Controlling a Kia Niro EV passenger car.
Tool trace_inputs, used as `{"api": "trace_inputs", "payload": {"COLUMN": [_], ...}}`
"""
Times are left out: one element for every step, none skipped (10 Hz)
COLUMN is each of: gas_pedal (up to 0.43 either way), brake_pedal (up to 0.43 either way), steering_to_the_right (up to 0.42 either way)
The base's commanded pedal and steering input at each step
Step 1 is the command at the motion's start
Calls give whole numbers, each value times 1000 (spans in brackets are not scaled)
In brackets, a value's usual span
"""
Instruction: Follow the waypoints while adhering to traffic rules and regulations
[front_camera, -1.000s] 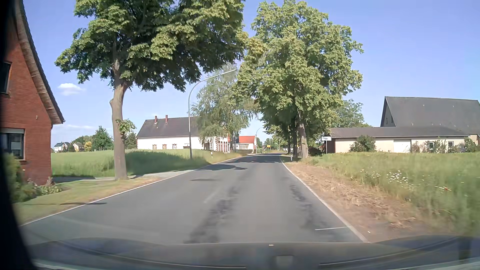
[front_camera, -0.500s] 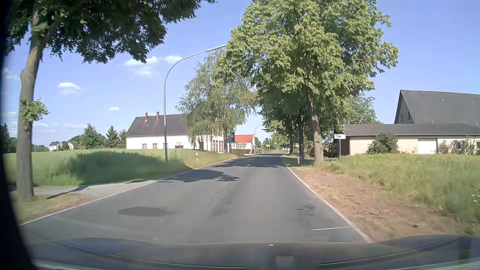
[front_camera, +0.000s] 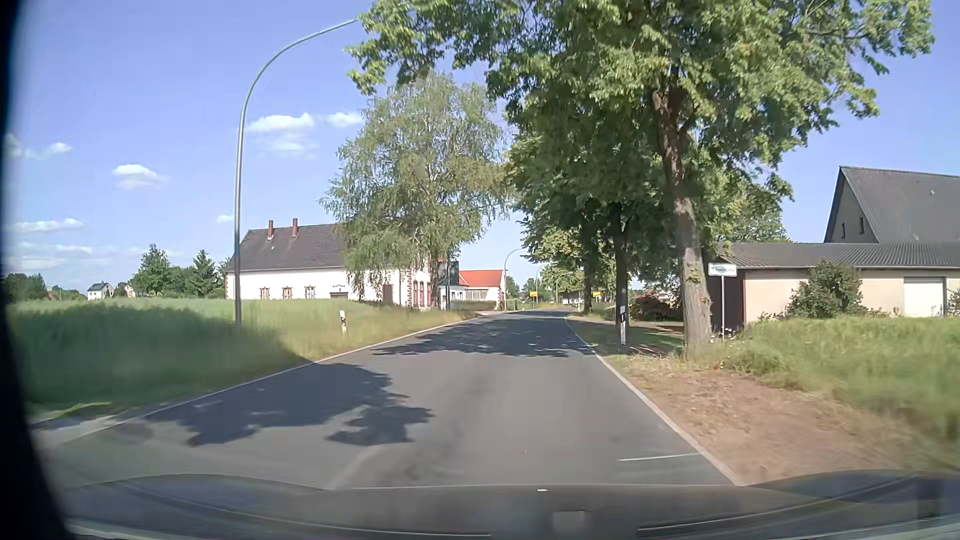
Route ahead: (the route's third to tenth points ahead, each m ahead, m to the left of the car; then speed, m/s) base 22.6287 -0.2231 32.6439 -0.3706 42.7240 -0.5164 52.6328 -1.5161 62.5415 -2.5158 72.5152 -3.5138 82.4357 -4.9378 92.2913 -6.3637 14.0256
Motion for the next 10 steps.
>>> {"api": "trace_inputs", "payload": {"gas_pedal": [220, 220, 220, 197, 197, 189, 169, 138, 130, 130], "brake_pedal": [6, 6, 6, 6, 6, 6, 6, 6, 6, 6], "steering_to_the_right": [5, 5, 5, 5, 5, 5, 5, 5, 6, 6]}}
